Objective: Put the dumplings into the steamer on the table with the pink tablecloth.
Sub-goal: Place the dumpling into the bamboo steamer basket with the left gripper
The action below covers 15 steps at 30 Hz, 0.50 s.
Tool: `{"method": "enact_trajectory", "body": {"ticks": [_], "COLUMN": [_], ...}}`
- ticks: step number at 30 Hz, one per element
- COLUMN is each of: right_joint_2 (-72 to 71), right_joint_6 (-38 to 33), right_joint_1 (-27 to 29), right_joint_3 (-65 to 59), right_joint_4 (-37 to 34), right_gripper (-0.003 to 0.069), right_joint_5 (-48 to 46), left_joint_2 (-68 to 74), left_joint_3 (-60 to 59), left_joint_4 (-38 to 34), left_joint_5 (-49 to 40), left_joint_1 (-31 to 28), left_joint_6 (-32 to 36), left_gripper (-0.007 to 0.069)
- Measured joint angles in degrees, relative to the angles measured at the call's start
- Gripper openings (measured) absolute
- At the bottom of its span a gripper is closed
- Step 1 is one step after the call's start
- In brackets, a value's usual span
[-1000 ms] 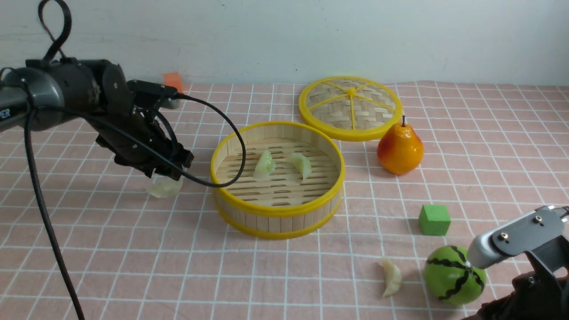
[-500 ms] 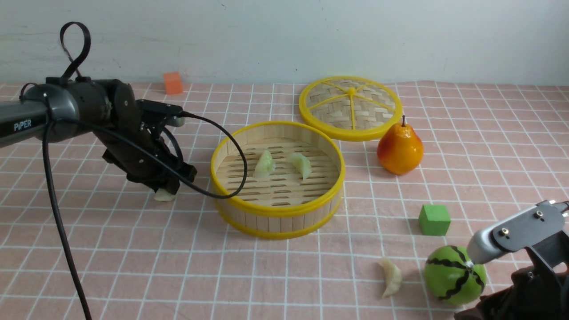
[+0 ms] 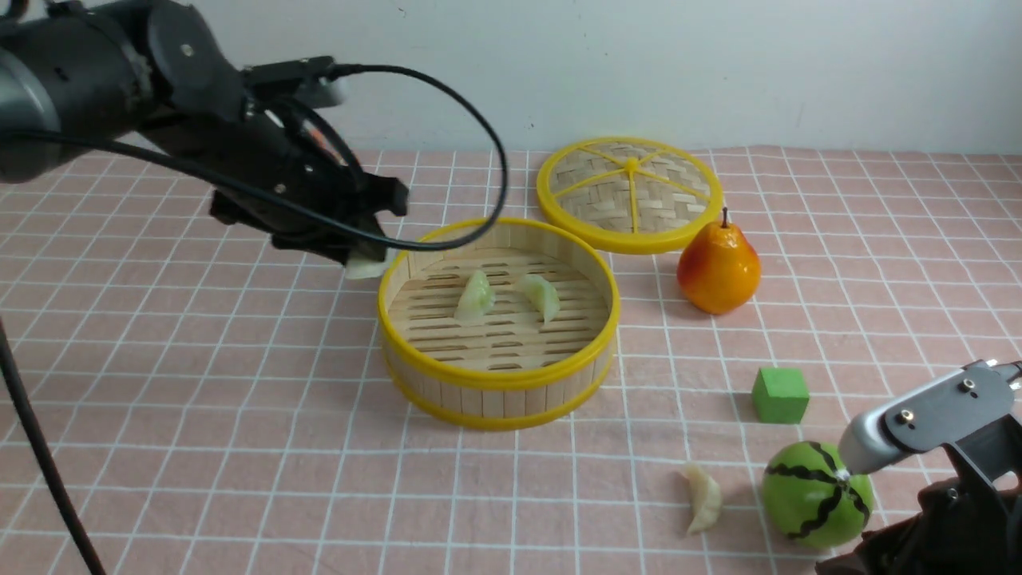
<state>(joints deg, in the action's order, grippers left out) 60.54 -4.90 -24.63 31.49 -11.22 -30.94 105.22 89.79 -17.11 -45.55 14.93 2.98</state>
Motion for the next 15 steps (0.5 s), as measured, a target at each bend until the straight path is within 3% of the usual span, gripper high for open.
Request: {"method": "enact_trajectory", "body": {"ticks": [5,12,15], "right_joint_2": [0.0,0.0,0.0], "right_joint_6": [0.0,0.0,0.0], "right_joint_1": [0.0,0.0,0.0], "right_joint_3": [0.0,0.0,0.0], "right_joint_4": [0.0,0.0,0.0], "right_gripper": [0.0369,0.0369,0.0369], "right_joint_5": [0.0,0.0,0.0], "left_joint_2": [5.3,11.5,12.5], "left_joint_3": [0.0,0.0,0.0], "left_joint_4": [4.8,11.6,12.0], "left_joint_5": [5.9,9.8,10.8], "left_joint_1": [7.7,10.2,10.8], "left_joint_6": [-5.9,-11.1,-11.5], "left_gripper": [0.0201,0.0200,0.0255]}}
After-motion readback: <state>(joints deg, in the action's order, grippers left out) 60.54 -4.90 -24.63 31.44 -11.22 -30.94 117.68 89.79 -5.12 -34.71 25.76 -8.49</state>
